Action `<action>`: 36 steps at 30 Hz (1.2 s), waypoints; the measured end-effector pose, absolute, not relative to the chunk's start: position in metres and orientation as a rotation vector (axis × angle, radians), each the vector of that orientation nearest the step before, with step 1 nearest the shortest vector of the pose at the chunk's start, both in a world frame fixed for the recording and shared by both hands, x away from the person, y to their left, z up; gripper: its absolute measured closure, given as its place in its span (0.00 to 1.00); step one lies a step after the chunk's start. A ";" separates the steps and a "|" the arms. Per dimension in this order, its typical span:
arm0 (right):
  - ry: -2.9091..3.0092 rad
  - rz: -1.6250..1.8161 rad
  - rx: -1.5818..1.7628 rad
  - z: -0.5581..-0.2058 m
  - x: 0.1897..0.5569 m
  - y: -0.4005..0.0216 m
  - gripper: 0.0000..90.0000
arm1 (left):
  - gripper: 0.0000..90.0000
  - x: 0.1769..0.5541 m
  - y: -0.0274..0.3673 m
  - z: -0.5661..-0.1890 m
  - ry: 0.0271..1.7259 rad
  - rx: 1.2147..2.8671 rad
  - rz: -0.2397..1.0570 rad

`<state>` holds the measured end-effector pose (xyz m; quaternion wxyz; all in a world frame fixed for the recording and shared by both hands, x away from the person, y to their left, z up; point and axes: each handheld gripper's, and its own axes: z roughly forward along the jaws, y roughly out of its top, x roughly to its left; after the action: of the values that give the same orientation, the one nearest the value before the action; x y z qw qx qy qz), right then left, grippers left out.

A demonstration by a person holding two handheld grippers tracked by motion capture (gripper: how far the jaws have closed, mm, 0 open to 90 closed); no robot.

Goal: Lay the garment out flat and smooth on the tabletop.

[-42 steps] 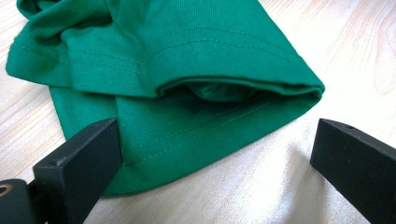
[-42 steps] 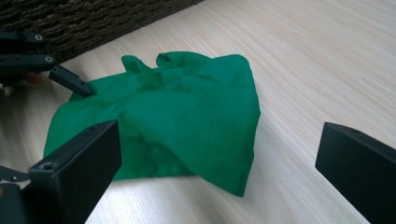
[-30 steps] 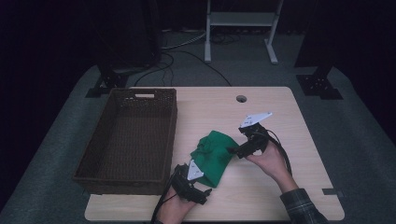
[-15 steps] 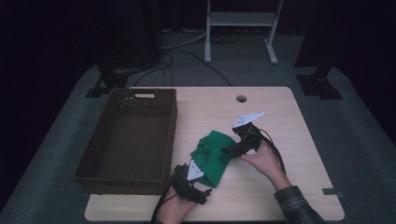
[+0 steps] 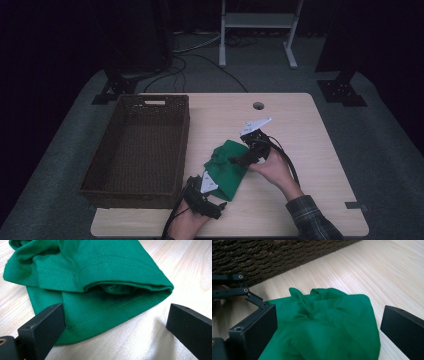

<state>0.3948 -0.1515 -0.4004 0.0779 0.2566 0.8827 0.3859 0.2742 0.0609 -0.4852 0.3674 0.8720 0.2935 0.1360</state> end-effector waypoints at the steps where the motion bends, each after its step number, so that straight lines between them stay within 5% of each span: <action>1: 2.649 1.152 0.764 -0.401 0.396 -0.150 0.00 | 0.01 0.274 0.061 -0.485 0.754 2.240 0.349; 17: 2.696 1.164 0.736 -0.403 0.405 -0.131 0.07 | 0.01 0.274 0.061 -0.485 0.751 2.243 0.350; 29: 2.784 1.157 0.665 -0.411 0.406 -0.117 0.42 | 0.01 0.274 0.061 -0.485 0.752 2.245 0.348; 36: 2.810 1.112 0.632 -0.415 0.408 -0.105 0.53 | 0.01 0.274 0.061 -0.485 0.751 2.243 0.349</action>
<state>0.4078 -0.1048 -0.4146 0.0274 0.2047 0.9098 0.3600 0.2744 0.0611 -0.4852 0.3665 0.8729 0.2921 0.1358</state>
